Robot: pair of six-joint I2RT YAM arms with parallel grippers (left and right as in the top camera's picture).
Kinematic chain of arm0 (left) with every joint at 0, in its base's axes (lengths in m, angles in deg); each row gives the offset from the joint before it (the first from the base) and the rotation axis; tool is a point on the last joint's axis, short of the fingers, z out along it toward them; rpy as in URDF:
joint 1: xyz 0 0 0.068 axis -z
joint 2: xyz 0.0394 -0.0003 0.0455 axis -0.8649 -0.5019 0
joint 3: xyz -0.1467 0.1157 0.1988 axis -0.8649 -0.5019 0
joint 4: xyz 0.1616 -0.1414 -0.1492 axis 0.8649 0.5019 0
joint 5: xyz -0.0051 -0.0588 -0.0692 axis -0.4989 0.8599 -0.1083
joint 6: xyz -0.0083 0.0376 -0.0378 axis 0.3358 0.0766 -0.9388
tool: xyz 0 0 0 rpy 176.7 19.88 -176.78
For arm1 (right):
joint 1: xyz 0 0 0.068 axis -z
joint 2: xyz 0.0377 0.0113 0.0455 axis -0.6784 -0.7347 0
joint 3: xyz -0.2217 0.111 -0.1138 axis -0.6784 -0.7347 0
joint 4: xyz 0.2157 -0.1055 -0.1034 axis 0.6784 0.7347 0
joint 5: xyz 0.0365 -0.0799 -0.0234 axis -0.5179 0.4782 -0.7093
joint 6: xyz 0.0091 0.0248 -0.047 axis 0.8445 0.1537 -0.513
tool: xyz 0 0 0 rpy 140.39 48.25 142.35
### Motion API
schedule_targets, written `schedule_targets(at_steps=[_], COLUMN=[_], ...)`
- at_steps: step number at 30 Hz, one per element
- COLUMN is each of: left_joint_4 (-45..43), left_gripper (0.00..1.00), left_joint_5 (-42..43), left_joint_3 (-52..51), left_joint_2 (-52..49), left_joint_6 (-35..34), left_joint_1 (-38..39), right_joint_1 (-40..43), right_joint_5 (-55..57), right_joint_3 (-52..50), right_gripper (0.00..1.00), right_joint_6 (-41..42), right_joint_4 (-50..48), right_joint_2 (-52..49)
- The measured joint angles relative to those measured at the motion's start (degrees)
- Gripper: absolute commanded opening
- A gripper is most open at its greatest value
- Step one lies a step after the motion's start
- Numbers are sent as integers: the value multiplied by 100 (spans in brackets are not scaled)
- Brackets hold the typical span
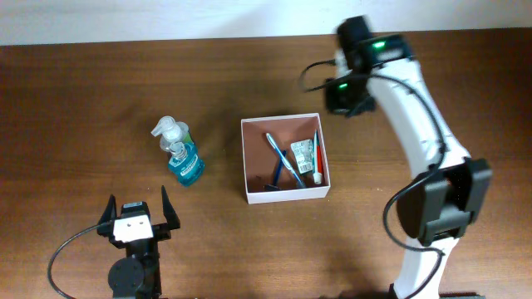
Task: Pack container
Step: 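Withdraw the right gripper up and to the right, away from the box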
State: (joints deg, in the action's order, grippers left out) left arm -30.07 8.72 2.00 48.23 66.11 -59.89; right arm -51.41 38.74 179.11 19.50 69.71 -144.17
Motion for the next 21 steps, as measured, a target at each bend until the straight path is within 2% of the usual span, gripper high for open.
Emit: schedule_targets(at_steps=[3,5,6,7,14,21], left_joint_4=[0,-2,0,0,0,0], left_gripper=[99,99,99,99,99,99], left_joint_5=[0,0,2,0,0,0], left_joint_3=[0,0,0,0,0,0], left_joint_2=[0,0,0,0,0,0], left_joint_6=[2,2,2,0,2,2], left_joint_1=[0,0,0,0,0,0], right_joint_1=[573,914,1019,1169,2017,2675], right_joint_5=[55,136,205,306,944,1462], right_joint_3=[0,0,0,0,0,0], right_gripper=[56,77,83,98,98,98], right_joint_6=[-33,-118,-177,-168,-212,-205], right_joint_4=[101,105,105,103,101,-437], right_joint_2=[0,0,0,0,0,0])
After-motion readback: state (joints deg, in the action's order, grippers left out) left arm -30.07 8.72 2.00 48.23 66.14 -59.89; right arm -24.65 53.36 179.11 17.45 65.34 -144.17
